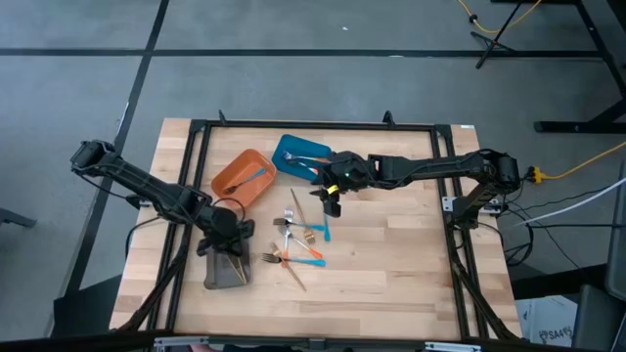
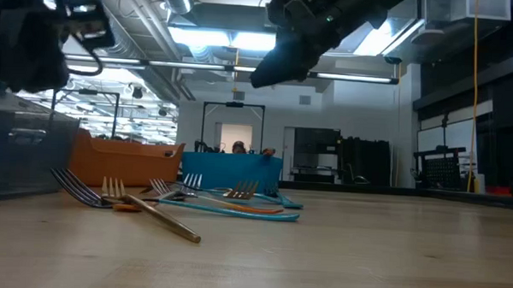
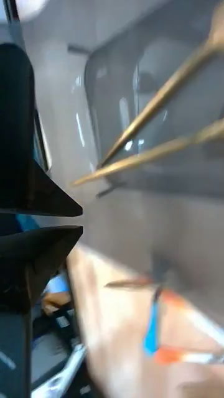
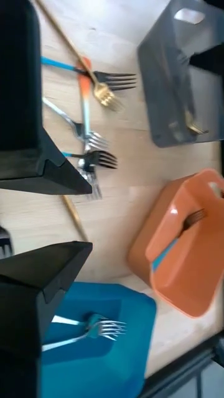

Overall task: Sort silverware by color (type)
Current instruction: Put the blue fork into the orange bin

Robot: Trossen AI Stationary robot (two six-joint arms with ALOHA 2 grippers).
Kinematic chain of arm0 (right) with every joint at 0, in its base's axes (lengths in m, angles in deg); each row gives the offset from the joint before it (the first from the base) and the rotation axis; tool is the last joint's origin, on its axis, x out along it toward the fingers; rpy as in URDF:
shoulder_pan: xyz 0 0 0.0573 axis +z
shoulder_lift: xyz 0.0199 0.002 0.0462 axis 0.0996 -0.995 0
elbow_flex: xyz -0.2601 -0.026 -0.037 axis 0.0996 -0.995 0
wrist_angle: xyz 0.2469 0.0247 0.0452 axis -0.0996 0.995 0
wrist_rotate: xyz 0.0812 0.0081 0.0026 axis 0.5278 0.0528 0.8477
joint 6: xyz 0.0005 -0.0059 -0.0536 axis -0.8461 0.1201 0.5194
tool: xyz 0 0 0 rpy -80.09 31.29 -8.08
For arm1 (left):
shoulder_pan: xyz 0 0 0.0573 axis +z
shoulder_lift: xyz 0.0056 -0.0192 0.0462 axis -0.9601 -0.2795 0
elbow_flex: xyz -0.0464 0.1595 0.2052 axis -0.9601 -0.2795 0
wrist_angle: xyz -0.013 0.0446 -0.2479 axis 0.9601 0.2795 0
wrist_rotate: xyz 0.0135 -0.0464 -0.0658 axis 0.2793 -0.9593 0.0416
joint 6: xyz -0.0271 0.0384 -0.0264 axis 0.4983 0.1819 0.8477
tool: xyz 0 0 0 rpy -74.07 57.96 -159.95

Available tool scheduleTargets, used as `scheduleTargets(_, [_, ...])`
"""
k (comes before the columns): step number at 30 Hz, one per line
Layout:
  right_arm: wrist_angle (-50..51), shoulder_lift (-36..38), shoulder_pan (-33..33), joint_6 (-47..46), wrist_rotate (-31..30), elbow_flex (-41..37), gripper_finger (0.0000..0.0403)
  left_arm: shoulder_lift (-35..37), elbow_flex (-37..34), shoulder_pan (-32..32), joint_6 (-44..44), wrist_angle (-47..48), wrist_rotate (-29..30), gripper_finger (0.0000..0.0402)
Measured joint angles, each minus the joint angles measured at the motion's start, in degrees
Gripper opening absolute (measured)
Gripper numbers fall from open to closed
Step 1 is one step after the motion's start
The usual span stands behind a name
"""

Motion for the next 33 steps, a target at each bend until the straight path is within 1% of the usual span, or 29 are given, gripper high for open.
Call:
scheduleTargets(5, [2.95,0.0,0.07,-0.63,0.0,0.0,0.0122,0.0,0.0,0.0,-3.77,-9.11,-0.93,0.003])
scheduleTargets(8, [3.83,0.0,0.07,-3.15,0.0,0.0,0.0122,0.0,0.0,0.02,-7.53,-15.93,-0.88,0.003])
scheduleTargets(11, [4.09,0.0,0.07,-5.46,0.0,0.0,0.0122,0.0,0.0,-0.01,-12.15,-21.62,0.88,0.003])
scheduleTargets(15, [4.51,-0.01,0.07,-8.43,0.0,0.0,0.0122,0.0,0.0,0.0,-21.33,-27.47,5.46,0.003])
scheduleTargets(18, [5.51,0.0,0.07,-9.4,0.0,0.0,0.0122,0.0,0.0,0.0,-28.06,-30.14,9.15,0.003])
scheduleTargets(24, [6.81,0.0,0.07,-9.57,0.06,0.0,0.0122,0.0,0.0,0.09,-41.71,-31.23,17.4,0.003])
scheduleTargets(30, [7.02,0.0,0.07,-13.54,0.99,0.0,0.0122,0.0,0.0,0.08,-57.02,-31.24,27.84,0.003])
scheduleTargets(33, [7.04,0.0,0.07,-15.14,0.9,0.0,0.0122,0.0,0.0,0.09,-63.14,-31.26,32.47,0.003])
